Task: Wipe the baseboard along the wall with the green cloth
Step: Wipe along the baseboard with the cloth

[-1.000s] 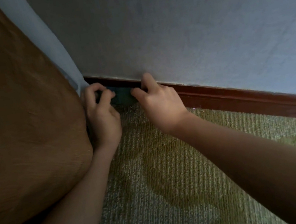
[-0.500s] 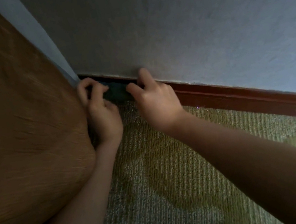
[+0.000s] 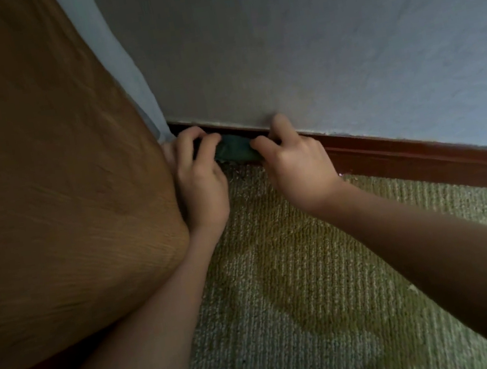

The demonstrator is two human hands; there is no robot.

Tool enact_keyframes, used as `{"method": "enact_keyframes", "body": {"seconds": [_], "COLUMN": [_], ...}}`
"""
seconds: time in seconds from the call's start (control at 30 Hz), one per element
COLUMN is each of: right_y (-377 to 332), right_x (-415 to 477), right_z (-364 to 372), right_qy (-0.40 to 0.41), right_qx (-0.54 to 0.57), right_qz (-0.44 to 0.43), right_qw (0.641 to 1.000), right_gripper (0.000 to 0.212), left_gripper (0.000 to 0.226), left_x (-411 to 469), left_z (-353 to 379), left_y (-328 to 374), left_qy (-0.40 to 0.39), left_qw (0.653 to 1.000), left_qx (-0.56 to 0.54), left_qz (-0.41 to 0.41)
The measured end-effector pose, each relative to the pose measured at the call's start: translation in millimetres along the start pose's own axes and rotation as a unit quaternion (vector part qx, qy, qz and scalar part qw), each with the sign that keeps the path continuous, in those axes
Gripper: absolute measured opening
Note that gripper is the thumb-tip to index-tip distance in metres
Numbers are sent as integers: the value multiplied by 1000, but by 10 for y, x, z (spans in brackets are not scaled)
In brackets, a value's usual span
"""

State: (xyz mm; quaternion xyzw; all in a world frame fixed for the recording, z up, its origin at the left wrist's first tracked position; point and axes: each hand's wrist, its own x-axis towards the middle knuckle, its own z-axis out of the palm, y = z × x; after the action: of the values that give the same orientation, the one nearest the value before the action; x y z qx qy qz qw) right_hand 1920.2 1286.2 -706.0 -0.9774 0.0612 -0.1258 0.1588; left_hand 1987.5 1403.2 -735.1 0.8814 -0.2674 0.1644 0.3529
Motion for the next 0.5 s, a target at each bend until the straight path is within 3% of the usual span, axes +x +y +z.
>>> {"method": "enact_keyframes", "body": {"seconds": [0.23, 0.3, 0.4, 0.5], "right_y": [123, 49, -123, -169], "right_x": [-107, -26, 165, 160], "right_z": [-89, -86, -12, -30], "right_qy": [-32, -55, -67, -73], "right_qx": [-19, -22, -38, -33], "right_qz": [-9, -8, -11, -25], "right_qw": [999, 998, 997, 996], "right_gripper": [27, 23, 22, 18], "left_gripper": [32, 35, 35, 33], "left_x": [-12, 11, 87, 89], "left_z": [-8, -42, -55, -46], "left_y": [61, 41, 2, 3], "left_qy": [-84, -87, -4, 35], "left_qw": [991, 995, 994, 995], "left_qx": [57, 42, -34, -39], "left_qz": [84, 38, -101, -81]}}
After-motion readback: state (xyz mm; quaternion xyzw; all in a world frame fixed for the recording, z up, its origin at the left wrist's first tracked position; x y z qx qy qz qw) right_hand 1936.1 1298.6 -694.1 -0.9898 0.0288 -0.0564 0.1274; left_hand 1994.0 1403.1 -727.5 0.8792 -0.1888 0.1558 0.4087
